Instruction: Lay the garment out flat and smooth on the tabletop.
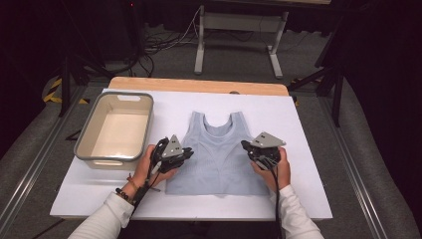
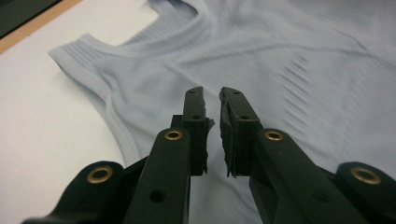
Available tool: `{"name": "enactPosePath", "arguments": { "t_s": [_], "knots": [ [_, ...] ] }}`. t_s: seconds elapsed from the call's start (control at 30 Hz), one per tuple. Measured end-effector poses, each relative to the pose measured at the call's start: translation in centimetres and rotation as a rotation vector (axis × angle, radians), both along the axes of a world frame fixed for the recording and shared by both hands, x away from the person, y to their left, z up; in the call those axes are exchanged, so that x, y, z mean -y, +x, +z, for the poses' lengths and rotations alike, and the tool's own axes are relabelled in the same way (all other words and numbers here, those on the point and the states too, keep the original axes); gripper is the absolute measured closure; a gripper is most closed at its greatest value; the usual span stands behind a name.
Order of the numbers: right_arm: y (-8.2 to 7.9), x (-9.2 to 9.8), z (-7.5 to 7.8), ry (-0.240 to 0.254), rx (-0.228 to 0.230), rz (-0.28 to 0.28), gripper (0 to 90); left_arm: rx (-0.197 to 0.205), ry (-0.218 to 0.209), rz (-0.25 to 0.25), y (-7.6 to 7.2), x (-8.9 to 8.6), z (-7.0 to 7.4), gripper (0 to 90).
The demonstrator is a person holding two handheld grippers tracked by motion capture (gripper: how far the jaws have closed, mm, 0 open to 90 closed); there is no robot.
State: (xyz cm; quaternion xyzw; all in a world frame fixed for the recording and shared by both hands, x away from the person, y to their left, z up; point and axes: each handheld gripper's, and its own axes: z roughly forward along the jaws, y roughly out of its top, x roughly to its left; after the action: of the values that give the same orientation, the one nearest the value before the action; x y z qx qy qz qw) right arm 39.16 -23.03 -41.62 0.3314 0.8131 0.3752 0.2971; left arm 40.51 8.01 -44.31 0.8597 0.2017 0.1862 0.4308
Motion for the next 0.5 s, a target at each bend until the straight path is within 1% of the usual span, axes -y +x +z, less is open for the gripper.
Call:
{"name": "enactPosePath", "arguments": {
  "t_s": [0.07, 0.1, 0.17, 0.2, 0.23, 0.27, 0.3, 0.33, 0.37, 0.4, 0.43, 0.47, 0.5],
  "knots": [
    [0.7, -1.2, -0.3, -0.028, -0.011, 0.017, 89.8, -0.005, -0.006, 0.001, 0.7, 0.6, 0.1, 80.8],
    [1.0, -1.7, -0.5, -0.036, -0.026, 0.03, 89.7, -0.007, -0.007, 0.003, 1.0, 1.0, 0.1, 80.9],
    [1.4, -2.5, -0.9, -0.062, -0.041, 0.049, 89.7, -0.007, 0.01, 0.008, 1.6, 1.5, 0.1, 80.9],
    [1.6, -2.8, -1.1, -0.072, -0.048, 0.056, 89.7, -0.012, 0.018, 0.011, 1.9, 1.8, 0.0, 80.9],
    [1.8, -3.0, -1.3, -0.074, -0.059, 0.063, 89.7, -0.029, 0.014, 0.017, 2.3, 2.1, -0.1, 80.9],
    [1.9, -3.2, -1.5, -0.079, -0.069, 0.064, 89.7, -0.026, 0.023, 0.012, 2.6, 2.3, -0.2, 81.1],
    [2.1, -3.2, -1.9, -0.079, -0.082, 0.061, 89.6, -0.03, 0.035, 0.014, 2.8, 2.5, -0.4, 82.2],
    [2.1, -3.2, -1.9, -0.079, -0.082, 0.061, 89.6, -0.035, 0.05, 0.015, 3.0, 2.7, -0.6, 82.2],
    [2.2, -3.2, -2.0, -0.079, -0.09, 0.059, 89.6, -0.055, 0.064, 0.006, 3.2, 2.9, -1.1, 83.6],
    [2.3, -3.2, -2.2, -0.087, -0.104, 0.06, 89.5, -0.058, 0.085, -0.001, 3.4, 3.0, -1.3, 84.9],
    [2.4, -3.3, -2.6, -0.112, -0.123, 0.065, 89.2, -0.069, 0.096, 0.0, 3.5, 3.1, -1.5, 85.5],
    [2.4, -3.3, -2.6, -0.112, -0.123, 0.065, 89.2, -0.077, 0.099, -0.003, 3.6, 3.1, -1.8, 85.5],
    [2.4, -3.5, -2.9, -0.146, -0.12, 0.071, 89.2, -0.094, 0.099, -0.001, 3.6, 3.0, -1.9, 85.5]
  ]
}}
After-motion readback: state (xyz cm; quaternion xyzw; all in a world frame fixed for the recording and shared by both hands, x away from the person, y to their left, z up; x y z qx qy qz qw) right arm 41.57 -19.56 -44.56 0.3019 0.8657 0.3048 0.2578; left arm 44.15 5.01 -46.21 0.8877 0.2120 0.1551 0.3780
